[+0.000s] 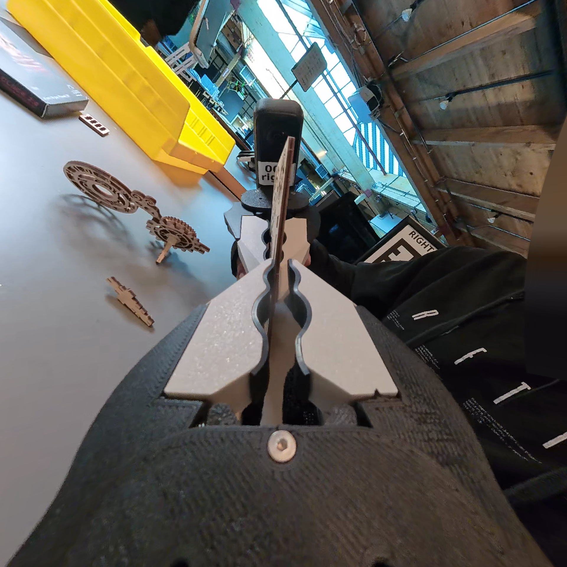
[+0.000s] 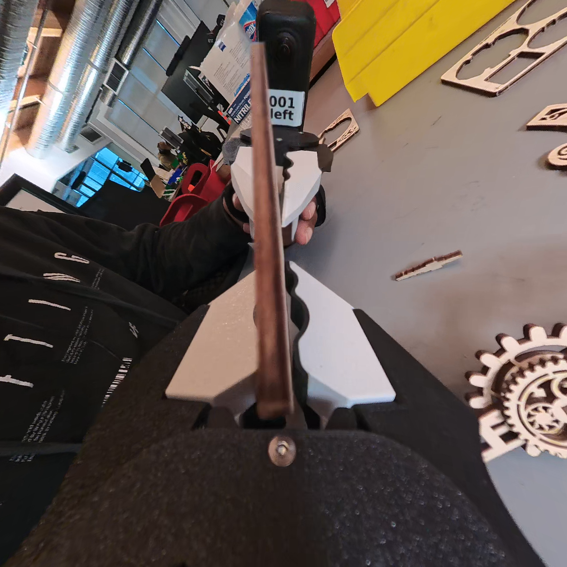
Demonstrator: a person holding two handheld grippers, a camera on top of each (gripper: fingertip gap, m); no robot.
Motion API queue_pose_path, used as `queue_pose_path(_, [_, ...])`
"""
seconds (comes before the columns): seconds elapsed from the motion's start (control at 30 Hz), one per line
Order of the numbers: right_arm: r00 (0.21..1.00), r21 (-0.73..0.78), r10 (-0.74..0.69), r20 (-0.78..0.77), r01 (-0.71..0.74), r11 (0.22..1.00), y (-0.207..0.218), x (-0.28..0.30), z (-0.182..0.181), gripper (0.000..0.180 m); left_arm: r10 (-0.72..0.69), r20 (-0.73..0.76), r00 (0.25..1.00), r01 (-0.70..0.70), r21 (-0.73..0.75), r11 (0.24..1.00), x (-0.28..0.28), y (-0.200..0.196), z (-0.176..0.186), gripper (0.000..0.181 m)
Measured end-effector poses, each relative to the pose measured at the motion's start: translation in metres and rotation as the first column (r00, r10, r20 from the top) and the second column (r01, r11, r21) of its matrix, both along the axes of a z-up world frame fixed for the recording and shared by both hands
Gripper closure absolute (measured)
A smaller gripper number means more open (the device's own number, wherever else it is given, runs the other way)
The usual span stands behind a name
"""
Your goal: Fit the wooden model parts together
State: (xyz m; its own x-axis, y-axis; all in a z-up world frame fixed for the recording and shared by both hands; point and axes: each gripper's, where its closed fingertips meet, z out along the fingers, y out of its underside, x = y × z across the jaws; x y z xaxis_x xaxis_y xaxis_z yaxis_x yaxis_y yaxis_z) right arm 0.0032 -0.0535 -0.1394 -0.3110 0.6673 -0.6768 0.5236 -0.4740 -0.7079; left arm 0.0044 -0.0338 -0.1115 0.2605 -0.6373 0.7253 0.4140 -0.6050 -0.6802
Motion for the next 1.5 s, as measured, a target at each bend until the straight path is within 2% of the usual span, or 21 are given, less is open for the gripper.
queue_pose_path(0.1, [1.0, -0.004, 0.008, 0.011, -0.008, 1.0, -0.002, 0.0, -0.003, 0.177, 0.008, -0.016, 1.0, -0.009, -0.03, 1.0, 0.0, 0.002, -0.006, 0.179])
queue_pose_path(0.17, [1.0, -0.032, 0.014, 0.008, -0.014, 0.999, -0.002, 0.001, -0.001, 0.178, 0.015, -0.009, 1.0, -0.015, -0.044, 0.999, -0.001, 0.003, -0.008, 0.172])
queue_pose_path(0.43, [1.0, -0.137, 0.014, 0.007, -0.013, 0.99, 0.001, 0.004, 0.004, 0.178, -0.086, -0.066, 0.994, 0.082, -0.055, 0.995, 0.013, -0.011, -0.016, 0.173])
queue_pose_path(0.53, [1.0, -0.148, 0.017, 0.005, -0.016, 0.989, 0.001, 0.004, 0.005, 0.178, -0.083, -0.063, 0.995, 0.08, -0.056, 0.995, 0.013, -0.011, -0.015, 0.174])
queue_pose_path(0.67, [1.0, -0.138, 0.006, -0.026, -0.009, 0.99, 0.002, 0.003, 0.01, 0.178, -0.062, -0.02, 0.998, 0.061, -0.063, 0.996, 0.012, -0.009, -0.01, 0.175])
queue_pose_path(0.73, [0.999, -0.118, -0.015, -0.037, 0.011, 0.993, 0.006, 0.001, 0.01, 0.169, -0.052, 0.009, 0.999, 0.052, -0.057, 0.997, 0.011, -0.009, -0.006, 0.176])
queue_pose_path(0.93, [0.996, -0.089, -0.015, -0.083, 0.007, 0.996, 0.005, 0.001, 0.016, 0.158, -0.077, 0.089, 0.993, 0.081, -0.042, 0.996, 0.012, -0.013, 0.003, 0.178])
queue_pose_path(1.2, [0.993, -0.095, -0.01, -0.116, -0.001, 0.996, 0.007, 0.005, 0.023, 0.156, -0.085, 0.121, 0.989, 0.091, -0.046, 0.995, 0.009, -0.015, 0.004, 0.178])
queue_pose_path(1.5, [0.991, -0.044, -0.023, -0.134, 0.017, 0.999, 0.014, 0.013, 0.026, 0.155, 0.02, 0.201, 0.979, -0.011, -0.046, 0.999, -0.014, -0.006, 0.011, 0.179])
